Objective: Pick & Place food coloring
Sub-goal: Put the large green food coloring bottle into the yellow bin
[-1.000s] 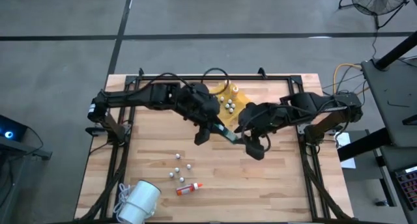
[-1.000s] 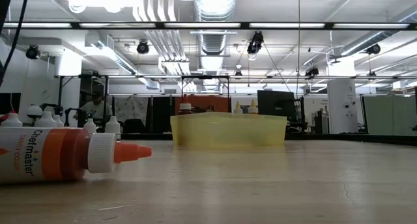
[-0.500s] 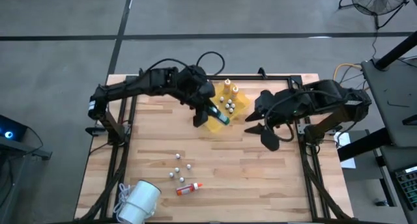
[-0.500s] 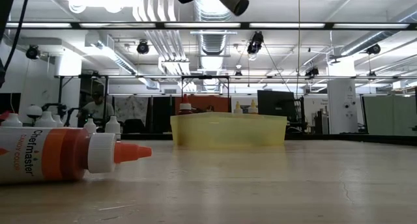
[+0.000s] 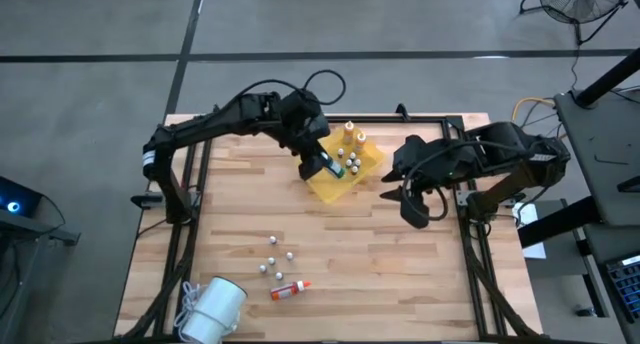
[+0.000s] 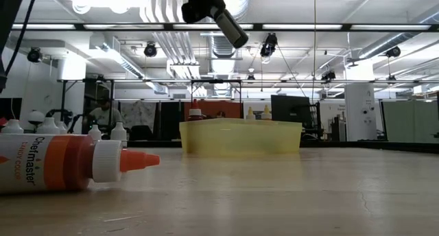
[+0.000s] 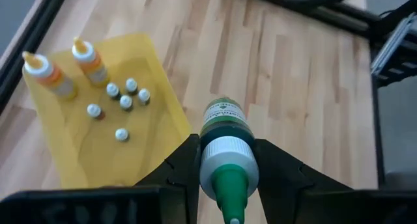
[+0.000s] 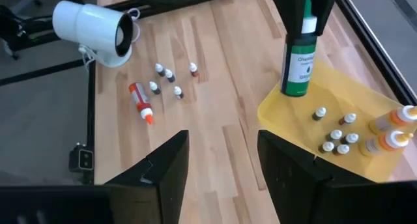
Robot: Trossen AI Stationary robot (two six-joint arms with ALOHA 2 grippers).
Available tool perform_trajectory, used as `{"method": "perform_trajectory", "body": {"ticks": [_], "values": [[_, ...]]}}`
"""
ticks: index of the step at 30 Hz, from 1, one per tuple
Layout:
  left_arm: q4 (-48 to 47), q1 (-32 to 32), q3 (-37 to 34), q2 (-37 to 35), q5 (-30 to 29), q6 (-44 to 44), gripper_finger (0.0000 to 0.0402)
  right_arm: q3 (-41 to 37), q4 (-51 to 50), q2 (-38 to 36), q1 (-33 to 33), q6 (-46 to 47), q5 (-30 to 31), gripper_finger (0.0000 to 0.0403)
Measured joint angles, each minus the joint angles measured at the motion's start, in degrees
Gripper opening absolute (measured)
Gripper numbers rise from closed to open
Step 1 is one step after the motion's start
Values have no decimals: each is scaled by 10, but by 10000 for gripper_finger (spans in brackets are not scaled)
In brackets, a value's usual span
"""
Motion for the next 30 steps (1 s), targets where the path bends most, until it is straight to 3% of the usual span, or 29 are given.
{"method": "perform_trajectory", "body": {"ticks": [8,20,30], "values": [[-9,2,0,37,-16,11,93,-14,-8,0,1,-18,0,160],[-38,5,0,87,-70,18,93,-29,-47,-1,1,-28,0,19],[-57,5,0,138,-103,55,93,-31,-56,-1,1,-28,-1,9]]}}
